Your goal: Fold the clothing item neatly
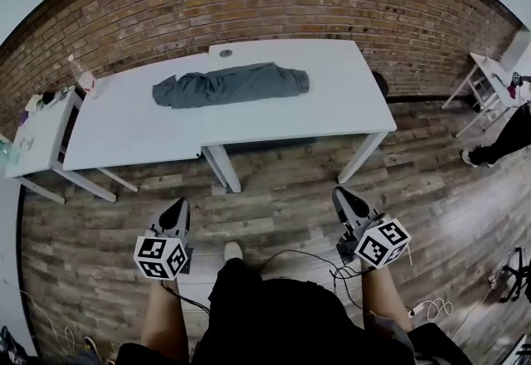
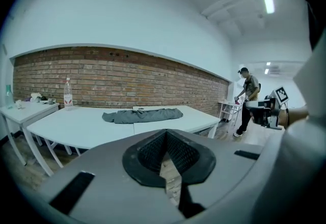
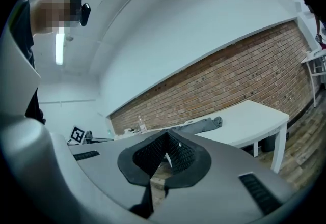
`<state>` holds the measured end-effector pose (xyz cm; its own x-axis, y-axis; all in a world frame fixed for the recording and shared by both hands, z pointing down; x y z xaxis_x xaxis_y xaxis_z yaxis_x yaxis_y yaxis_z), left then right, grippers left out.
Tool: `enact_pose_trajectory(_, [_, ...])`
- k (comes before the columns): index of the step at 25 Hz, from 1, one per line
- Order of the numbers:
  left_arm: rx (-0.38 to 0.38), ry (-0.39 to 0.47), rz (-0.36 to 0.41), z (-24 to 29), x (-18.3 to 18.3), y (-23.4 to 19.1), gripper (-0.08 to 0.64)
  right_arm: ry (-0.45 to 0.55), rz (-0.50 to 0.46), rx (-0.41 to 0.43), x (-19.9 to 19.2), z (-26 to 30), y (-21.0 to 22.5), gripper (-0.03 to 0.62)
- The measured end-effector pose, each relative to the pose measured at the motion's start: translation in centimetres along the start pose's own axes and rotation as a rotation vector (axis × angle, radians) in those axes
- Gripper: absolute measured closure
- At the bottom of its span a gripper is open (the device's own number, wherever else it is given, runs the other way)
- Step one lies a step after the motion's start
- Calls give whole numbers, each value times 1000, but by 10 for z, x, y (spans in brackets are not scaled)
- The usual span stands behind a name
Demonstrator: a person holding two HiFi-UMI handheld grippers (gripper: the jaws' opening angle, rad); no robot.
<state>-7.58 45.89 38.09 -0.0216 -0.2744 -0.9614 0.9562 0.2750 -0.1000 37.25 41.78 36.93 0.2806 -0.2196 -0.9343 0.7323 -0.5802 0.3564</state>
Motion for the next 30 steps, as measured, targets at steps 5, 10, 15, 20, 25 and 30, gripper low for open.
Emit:
enact_pose_trajectory(5, [-5,18,11,-47,-3,9,561,-52,17,-4,-15,-32,-27,591])
enact_pose_trajectory(10, [-22,17,26,-96,-15,-6,561,-24,22,-4,-21,-34,-69,591])
enact_pose_trajectory(15, [-62,20,-12,-149,-40,-38,561,39,40,-54,-34,-31,-139,591])
enact_pose_trajectory(20, [-84,8,-34,-181,-67,-73,561,132,18,-123,-28,-37,-196,591])
enact_pose_trajectory(25, [-99,35,-59,-193,-71,-76,561,110,-69,-205,-28,-52,-221,591])
enact_pose_trajectory(30, [-117,38,-22,-200,-74,-53,561,93,-85,-214,-34,-72,-222,592])
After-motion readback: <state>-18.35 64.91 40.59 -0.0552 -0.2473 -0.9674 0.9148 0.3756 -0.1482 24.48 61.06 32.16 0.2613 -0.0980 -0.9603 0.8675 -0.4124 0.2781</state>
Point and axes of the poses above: the fingertips, and each gripper's own axes: z forward along the fingers, y to its right, x out of its top, the point moved 10 cm from there along -z, backward along the fingers, and after that the axes turned 4 degrees about y, right-handed, at the moved point
